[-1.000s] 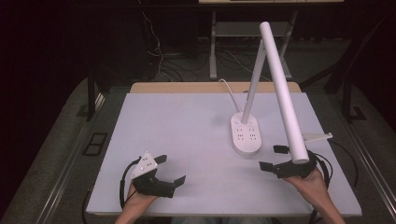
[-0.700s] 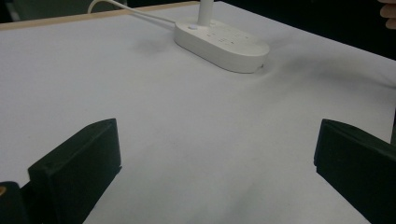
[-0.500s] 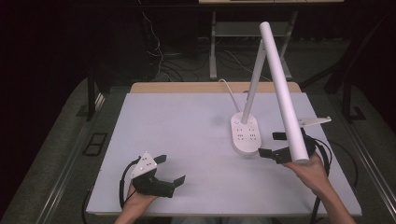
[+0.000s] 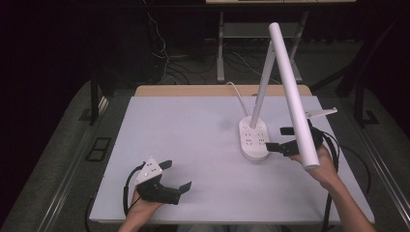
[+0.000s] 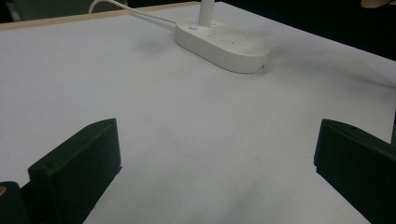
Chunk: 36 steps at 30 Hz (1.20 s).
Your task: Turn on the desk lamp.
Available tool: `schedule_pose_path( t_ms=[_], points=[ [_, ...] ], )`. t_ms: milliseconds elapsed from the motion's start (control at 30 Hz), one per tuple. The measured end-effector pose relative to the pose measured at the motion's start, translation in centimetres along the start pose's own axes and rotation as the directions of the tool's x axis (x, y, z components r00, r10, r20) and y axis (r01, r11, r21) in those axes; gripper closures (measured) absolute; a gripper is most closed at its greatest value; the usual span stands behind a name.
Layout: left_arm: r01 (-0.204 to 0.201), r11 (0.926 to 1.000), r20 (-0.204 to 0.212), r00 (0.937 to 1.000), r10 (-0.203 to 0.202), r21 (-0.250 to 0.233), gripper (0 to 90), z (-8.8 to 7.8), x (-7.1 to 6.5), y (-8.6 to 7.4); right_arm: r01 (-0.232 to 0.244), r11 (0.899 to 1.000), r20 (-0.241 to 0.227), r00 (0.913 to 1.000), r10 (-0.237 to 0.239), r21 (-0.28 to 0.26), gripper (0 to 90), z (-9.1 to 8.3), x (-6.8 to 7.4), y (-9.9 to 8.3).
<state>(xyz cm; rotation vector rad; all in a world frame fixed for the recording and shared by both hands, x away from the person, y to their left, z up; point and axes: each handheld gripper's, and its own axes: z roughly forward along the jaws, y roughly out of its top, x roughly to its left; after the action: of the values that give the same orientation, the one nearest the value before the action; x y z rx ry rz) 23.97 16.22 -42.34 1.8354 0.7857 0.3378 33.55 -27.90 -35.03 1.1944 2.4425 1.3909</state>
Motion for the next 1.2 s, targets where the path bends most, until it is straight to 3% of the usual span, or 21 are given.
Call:
schedule_pose_path(
  t_ms=[567,700,1200],
  points=[
    [0.003,1.0,-0.01,0.9999,-0.003,-0.005,0.0,-0.3,0.4,0.0,0.013,0.999,0.016,0.9998,-0.014,0.041,0.2,1.7,-2.6,2.4],
    [0.002,1.0,-0.009,1.0,-0.002,-0.006,0.0,-0.3,0.4,0.1,0.01,0.999,0.03,0.9995,-0.011,0.036,13.0,1.8,-3.4,2.9],
    [0.005,0.9999,-0.007,1.0,-0.005,-0.009,0.0,-0.4,0.5,0.1,-0.011,0.999,0.057,0.9983,0.008,0.041,30.9,3.4,-5.9,3.9]
  ],
)
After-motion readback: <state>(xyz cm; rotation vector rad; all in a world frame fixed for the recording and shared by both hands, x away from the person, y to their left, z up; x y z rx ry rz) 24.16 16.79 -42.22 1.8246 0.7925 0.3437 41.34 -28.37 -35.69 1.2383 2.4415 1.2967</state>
